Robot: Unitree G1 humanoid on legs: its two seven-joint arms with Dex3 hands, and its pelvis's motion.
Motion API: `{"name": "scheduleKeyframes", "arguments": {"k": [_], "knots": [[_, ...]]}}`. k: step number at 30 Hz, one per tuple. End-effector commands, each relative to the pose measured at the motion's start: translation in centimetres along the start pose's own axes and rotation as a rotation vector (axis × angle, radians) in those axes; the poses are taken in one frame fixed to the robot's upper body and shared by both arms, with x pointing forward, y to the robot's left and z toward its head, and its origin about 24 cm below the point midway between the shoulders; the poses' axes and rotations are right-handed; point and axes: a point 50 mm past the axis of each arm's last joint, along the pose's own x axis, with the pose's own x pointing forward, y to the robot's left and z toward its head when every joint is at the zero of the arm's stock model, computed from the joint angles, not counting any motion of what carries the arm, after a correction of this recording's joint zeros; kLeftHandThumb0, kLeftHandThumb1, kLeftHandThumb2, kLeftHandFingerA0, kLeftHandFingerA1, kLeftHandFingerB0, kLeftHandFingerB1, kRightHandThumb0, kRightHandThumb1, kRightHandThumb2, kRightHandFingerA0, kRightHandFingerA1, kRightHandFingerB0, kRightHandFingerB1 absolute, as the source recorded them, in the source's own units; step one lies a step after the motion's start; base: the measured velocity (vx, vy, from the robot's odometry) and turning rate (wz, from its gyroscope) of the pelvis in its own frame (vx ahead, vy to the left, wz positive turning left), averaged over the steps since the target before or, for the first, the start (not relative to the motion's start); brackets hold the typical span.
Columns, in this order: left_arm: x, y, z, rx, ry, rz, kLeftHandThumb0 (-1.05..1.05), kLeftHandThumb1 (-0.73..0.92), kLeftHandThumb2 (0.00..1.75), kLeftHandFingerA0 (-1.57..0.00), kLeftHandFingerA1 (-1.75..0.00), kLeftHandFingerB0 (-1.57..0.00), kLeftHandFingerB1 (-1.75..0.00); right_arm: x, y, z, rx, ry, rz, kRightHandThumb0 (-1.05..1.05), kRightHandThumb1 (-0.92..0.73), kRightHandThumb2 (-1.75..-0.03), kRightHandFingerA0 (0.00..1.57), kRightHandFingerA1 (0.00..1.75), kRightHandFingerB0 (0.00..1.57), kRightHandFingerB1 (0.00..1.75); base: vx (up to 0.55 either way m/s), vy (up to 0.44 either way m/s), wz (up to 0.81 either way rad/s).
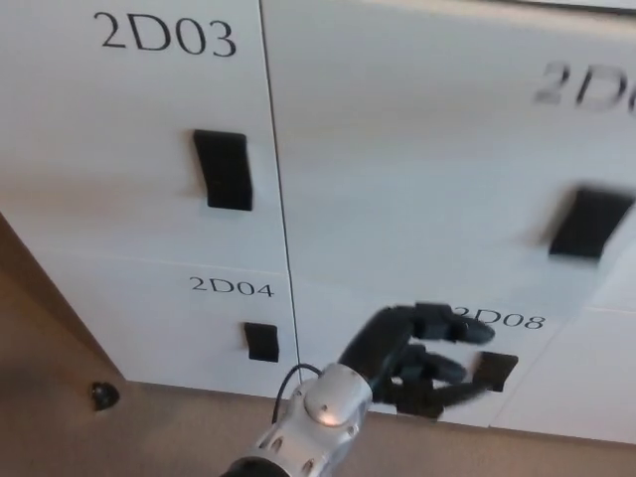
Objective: The robot walks towards an open cabinet and lifts its left hand to push the door towards the right to close it.
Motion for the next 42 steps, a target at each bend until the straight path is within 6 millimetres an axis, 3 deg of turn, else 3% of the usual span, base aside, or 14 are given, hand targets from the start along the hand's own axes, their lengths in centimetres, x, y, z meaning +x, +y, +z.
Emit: {"name": "scheduleKeyframes", "arguments": {"k": [1, 4, 5, 6, 7, 15, 21, 24, 27, 31, 33, 34, 35, 42], "knots": [[1.5, -12.8, 8.2, 0.506, -0.091, -0.539, -0.56, 0.52, 0.57, -0.67, -0.54, -0.72, -0.41, -2.1, -3.4, 10.2, 0.296, -0.429, -0.311, -0.02, -0.80, -0.74, 0.66, 0.91, 0.59, 0.78, 0.00, 0.000, 0.00], [1.7, -11.5, 8.0, 0.491, -0.082, -0.507, -0.56, 0.52, 0.57, -0.67, -0.54, -0.72, -0.41, -2.2, -3.3, 10.4, 0.298, -0.429, -0.308, -0.02, -0.80, -0.74, 0.66, 0.91, 0.59, 0.78, 0.00, 0.000, 0.00], [1.7, -8.2, 6.8, 0.490, -0.079, -0.463, -0.55, 0.51, 0.57, -0.64, -0.52, -0.74, -0.42, -2.2, -3.1, 10.2, 0.311, -0.422, -0.282, -0.12, -0.72, -0.89, 0.66, 0.87, 0.54, 0.75, 0.00, 0.000, 0.00], [1.6, -7.3, 6.4, 0.492, -0.078, -0.452, -0.55, 0.51, 0.57, -0.64, -0.52, -0.74, -0.42, -2.3, -3.1, 10.2, 0.315, -0.419, -0.275, -0.12, -0.72, -0.89, 0.66, 0.87, 0.54, 0.75, 0.00, 0.000, 0.00], [1.5, -5.8, 5.7, 0.495, -0.055, -0.423, -0.56, 0.50, 0.56, -0.67, -0.48, -0.75, -0.42, -2.3, -3.0, 10.1, 0.329, -0.408, -0.256, -0.08, -0.82, -0.72, 0.63, 0.91, 0.53, 0.76, 0.00, 0.000, 0.00], [-1.4, 1.9, 1.6, 0.450, 0.001, -0.305, -0.59, 0.45, 0.55, -0.75, -0.47, -0.78, -0.43, -2.9, -1.5, 8.3, 0.289, -0.313, -0.075, -0.01, -0.86, -0.66, 0.66, 0.89, 0.51, 0.72, 0.00, 0.000, 0.00], [-7.4, 9.3, -1.5, 0.325, 0.038, -0.087, -0.54, 0.40, 0.54, -0.80, -0.47, -0.82, -0.45, -4.4, 3.4, 0.8, 0.109, 0.055, 0.308, -0.03, -0.85, -0.65, 0.64, 0.75, 0.50, 0.63, 0.00, 0.000, 0.00], [-8.7, 10.5, -2.1, 0.298, 0.051, -0.045, -0.52, 0.40, 0.53, -0.78, -0.46, -0.84, -0.46, -5.2, 4.4, -1.4, 0.051, 0.141, 0.392, -0.14, -0.82, -0.62, 0.68, 0.73, 0.57, 0.64, 0.00, 0.000, 0.00], [-11.1, 12.5, -3.5, 0.221, 0.086, 0.048, -0.49, 0.41, 0.53, -0.78, -0.47, -0.86, -0.48, -6.8, 5.8, -5.8, -0.067, 0.309, 0.555, -0.19, -0.79, -0.61, 0.66, 0.72, 0.58, 0.63, 0.00, 0.000, 0.00], [-11.7, 12.9, -4.0, 0.207, 0.095, 0.069, -0.50, 0.41, 0.55, -0.76, -0.48, -0.84, -0.50, -7.2, 6.0, -6.8, -0.083, 0.357, 0.592, -0.21, -0.78, -0.62, 0.62, 0.68, 0.56, 0.61, 0.00, 0.000, 0.00], [-14.4, 15.8, -6.6, 0.095, 0.146, 0.250, -0.51, 0.36, 0.60, -0.78, -0.52, -0.86, -0.59, -8.9, 6.8, -11.6, -0.196, 0.579, 0.739, -0.23, -0.78, -0.62, 0.60, 0.64, 0.52, 0.57, 0.00, 0.000, 0.00], [-14.4, 15.8, -6.6, 0.095, 0.146, 0.250, -0.51, 0.36, 0.60, -0.78, -0.52, -0.86, -0.59, -8.9, 6.8, -11.6, -0.196, 0.579, 0.739, -0.23, -0.78, -0.62, 0.60, 0.64, 0.52, 0.57, 0.00, 0.000, 0.00], [-15.9, 17.2, -8.1, 0.019, 0.178, 0.359, -0.50, 0.36, 0.61, -0.77, -0.52, -0.82, -0.59, -9.9, 6.9, -14.0, -0.251, 0.691, 0.802, -0.21, -0.78, -0.62, 0.59, 0.64, 0.52, 0.57, 0.00, 0.000, 0.00], [-17.6, 19.1, -10.4, -0.049, 0.270, 0.525, -0.49, 0.33, 0.76, -0.73, -0.55, -0.78, -0.68, -11.0, 6.4, -16.5, -0.395, 0.762, 0.925, -0.22, -0.80, -0.63, 0.59, 0.60, 0.48, 0.50, 0.00, 0.000, 0.00]]}}
